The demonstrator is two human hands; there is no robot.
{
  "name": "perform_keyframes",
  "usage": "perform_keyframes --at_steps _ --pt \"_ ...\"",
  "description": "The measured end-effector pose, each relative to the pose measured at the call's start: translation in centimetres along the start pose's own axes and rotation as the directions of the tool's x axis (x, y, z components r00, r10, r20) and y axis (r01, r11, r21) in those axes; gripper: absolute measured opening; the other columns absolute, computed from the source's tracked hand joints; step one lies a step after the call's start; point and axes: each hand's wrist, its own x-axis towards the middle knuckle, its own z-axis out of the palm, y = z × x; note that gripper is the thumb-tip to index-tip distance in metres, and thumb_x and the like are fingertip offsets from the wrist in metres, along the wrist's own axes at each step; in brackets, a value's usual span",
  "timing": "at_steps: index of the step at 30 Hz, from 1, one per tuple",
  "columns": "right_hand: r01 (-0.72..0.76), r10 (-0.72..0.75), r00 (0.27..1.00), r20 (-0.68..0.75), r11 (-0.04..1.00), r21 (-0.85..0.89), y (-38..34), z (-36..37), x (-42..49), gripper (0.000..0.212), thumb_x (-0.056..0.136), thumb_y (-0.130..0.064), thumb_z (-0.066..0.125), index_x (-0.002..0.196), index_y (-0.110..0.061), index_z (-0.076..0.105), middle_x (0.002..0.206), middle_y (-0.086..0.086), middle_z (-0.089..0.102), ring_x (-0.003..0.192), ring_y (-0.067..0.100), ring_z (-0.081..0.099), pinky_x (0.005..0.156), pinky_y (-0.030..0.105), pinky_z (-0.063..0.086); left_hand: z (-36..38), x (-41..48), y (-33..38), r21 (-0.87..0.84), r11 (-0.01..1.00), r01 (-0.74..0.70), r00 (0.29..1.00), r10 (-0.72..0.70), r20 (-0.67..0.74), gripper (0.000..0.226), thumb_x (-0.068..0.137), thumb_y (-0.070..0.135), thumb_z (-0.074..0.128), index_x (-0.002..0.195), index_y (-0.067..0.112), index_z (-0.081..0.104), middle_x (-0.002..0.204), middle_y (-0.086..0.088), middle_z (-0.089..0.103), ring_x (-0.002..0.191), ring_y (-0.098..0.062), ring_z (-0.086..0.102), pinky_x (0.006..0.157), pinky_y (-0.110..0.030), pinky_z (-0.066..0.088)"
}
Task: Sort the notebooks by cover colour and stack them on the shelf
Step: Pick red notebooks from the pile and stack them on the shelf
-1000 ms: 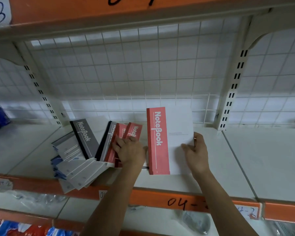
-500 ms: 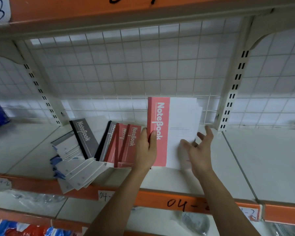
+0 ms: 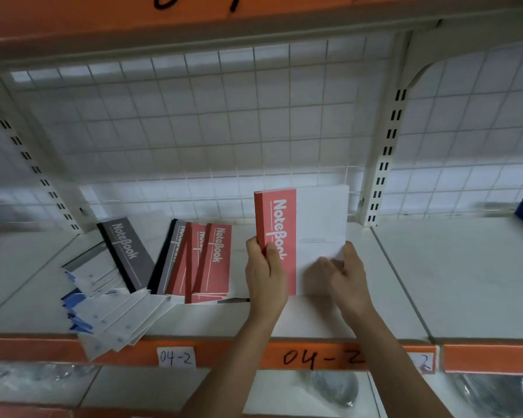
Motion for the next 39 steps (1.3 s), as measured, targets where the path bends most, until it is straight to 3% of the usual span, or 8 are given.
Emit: perform_keyframes --at_steps 8,15,19,24,29,33,36,39 --pt "-0.007 -0.002 0.998 -0.061 0.991 -0.131 -0.1 0.0 -1.5 0.017 0.092 -0.002 0.044 0.085 -0.017 0.044 0.07 -0.005 0.049 0.065 0.01 0.047 0.058 0.022 0.036 -0.2 -1.3 -0.7 0.021 0.996 0.089 0.991 -0.09 0.095 0.007 0.102 0.017 0.031 0.106 0.018 0.038 0.11 -0.007 0.058 0.087 -0.017 0.056 0.066 -0.018 0.044" --pt "0.033 -0.072 0.972 -0.222 0.984 -0.176 -2.5 -3.6 -3.2 0.023 0.091 -0.001 0.046 0.108 -0.017 0.045 0.082 -0.015 0.054 0.073 -0.001 0.053 0.059 0.013 0.04 1.2 -2.3 2.2 -0.025 1.0 0.017 0.987 -0.013 0.158 0.022 0.101 0.017 0.036 0.121 0.017 0.045 0.108 0.004 0.057 0.094 -0.013 0.057 0.069 -0.013 0.04" --pt "0.002 -0.058 0.939 -0.339 0.987 -0.163 -2.6 -7.4 -4.4 0.022 0.091 -0.003 0.048 0.112 -0.01 0.048 0.082 -0.012 0.056 0.074 0.003 0.054 0.063 0.021 0.041 3.5 -4.0 4.2 -0.065 0.998 -0.025 0.973 0.039 0.228 0.022 0.101 0.015 0.037 0.118 0.017 0.05 0.102 0.009 0.057 0.085 -0.005 0.056 0.066 -0.008 0.039" --pt "-0.031 -0.077 0.89 -0.449 0.973 -0.229 -2.1 -13.8 -6.3 0.021 0.091 -0.005 0.05 0.113 -0.005 0.052 0.086 -0.005 0.058 0.073 0.007 0.052 0.06 0.019 0.04 8.2 -7.9 6.5 -0.084 0.996 -0.045 0.945 0.069 0.319 0.028 0.099 0.009 0.034 0.118 0.013 0.053 0.107 0.002 0.061 0.092 -0.015 0.057 0.076 -0.021 0.04" --pt "-0.075 -0.083 0.848 -0.523 0.958 -0.275 -1.5 -22.0 -8.6 0.027 0.09 -0.003 0.05 0.116 -0.009 0.052 0.091 -0.004 0.059 0.082 0.018 0.058 0.072 0.027 0.043 14.4 -13.8 9.3 -0.081 0.996 0.021 0.932 0.01 0.363 0.03 0.098 0.006 0.033 0.122 0.011 0.051 0.111 -0.003 0.061 0.09 -0.015 0.052 0.073 -0.016 0.036" --pt "-0.114 -0.083 0.827 -0.556 0.944 -0.31 -0.6 -30.1 -10.9 0.032 0.09 -0.003 0.05 0.121 -0.008 0.051 0.089 -0.004 0.059 0.08 0.016 0.06 0.061 0.01 0.04 20.3 -19.6 12.0 -0.078 0.996 0.03 0.906 0.006 0.424 0.027 0.1 0.01 0.033 0.121 0.01 0.05 0.113 -0.004 0.06 0.089 -0.014 0.052 0.075 -0.02 0.038" --pt "-0.136 -0.124 0.808 -0.576 0.912 -0.387 0.2 -36.0 -12.3 0.033 0.091 -0.004 0.051 0.123 -0.007 0.049 0.083 0.004 0.06 0.086 0.029 0.064 0.06 0.021 0.034 24.8 -23.5 13.9 -0.072 0.997 0.015 0.894 0.018 0.447 0.026 0.101 0.011 0.033 0.12 0.008 0.049 0.11 -0.003 0.06 0.09 -0.018 0.055 0.073 -0.02 0.036" --pt "-0.149 -0.174 0.794 -0.582 0.873 -0.465 0.9 -41.1 -13.2 0.037 0.091 -0.002 0.049 0.127 -0.005 0.046 0.1 0.016 0.066 0.095 0.035 0.061 0.063 0.025 0.028 28.8 -26.9 15.5 -0.035 0.999 -0.003 0.884 0.019 0.468 0.025 0.1 0.01 0.033 0.119 0.006 0.049 0.108 -0.001 0.058 0.096 -0.021 0.057 0.07 -0.018 0.033"
